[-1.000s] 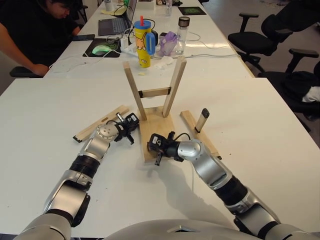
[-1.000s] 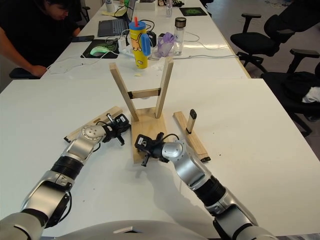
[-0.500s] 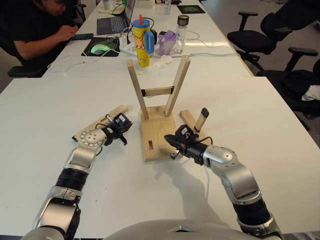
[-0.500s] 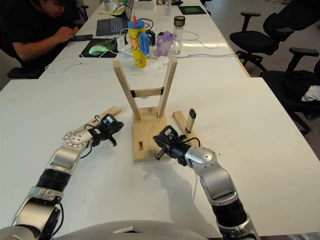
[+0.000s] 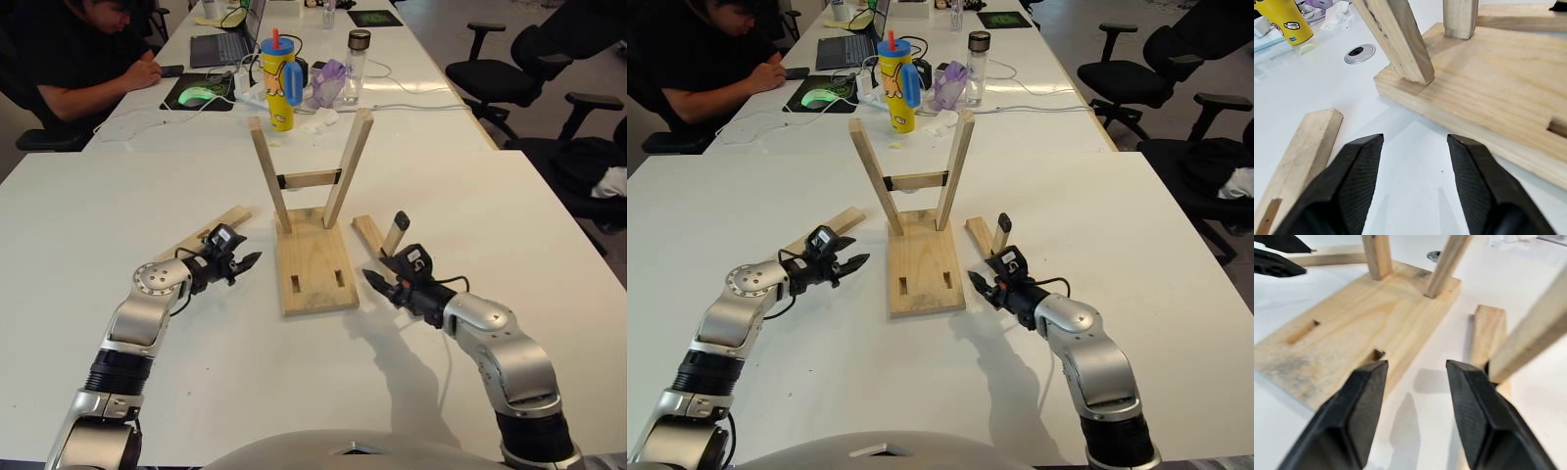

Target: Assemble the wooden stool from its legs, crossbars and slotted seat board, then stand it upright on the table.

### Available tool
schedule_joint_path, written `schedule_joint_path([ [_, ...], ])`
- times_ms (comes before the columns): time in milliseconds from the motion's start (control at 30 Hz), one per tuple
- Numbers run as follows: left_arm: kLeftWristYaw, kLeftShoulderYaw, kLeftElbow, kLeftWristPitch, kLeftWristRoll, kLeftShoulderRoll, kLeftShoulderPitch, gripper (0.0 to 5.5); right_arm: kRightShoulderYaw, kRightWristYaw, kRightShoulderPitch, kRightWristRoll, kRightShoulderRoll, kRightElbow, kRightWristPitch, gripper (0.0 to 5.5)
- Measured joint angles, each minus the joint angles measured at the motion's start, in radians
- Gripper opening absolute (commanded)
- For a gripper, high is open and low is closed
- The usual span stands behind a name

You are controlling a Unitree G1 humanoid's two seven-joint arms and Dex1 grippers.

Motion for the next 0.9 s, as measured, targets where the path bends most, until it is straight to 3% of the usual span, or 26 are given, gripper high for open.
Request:
schedule_joint_path([
  [133, -0.037, 0.038, -0.049, 0.065, -0.108, -0.012, 0.012, 3.56, 0.002, -0.031, -0.003, -0.04, -0.046, 0.032, 0.002, 3.37],
  [300, -0.114, 0.052, -0.122, 0.152, -0.242, -0.014, 0.018, 3.56, 0.012, -0.063, -0.039, -0.078, -0.067, 0.131, 0.003, 3.37],
  [533, -0.129, 0.049, -0.124, 0.175, -0.265, -0.011, 0.016, 3.56, 0.032, -0.046, -0.1, -0.062, -0.061, 0.285, -0.017, 3.37],
  [800, -0.143, 0.049, -0.123, 0.198, -0.293, -0.006, -0.008, 3.6, -0.006, -0.015, -0.129, 0.027, -0.025, 0.362, -0.019, 2.17],
  [900, -0.137, 0.062, -0.12, 0.196, -0.305, -0.009, -0.024, 3.6, -0.021, -0.016, -0.135, 0.034, -0.02, 0.395, -0.064, 2.05],
])
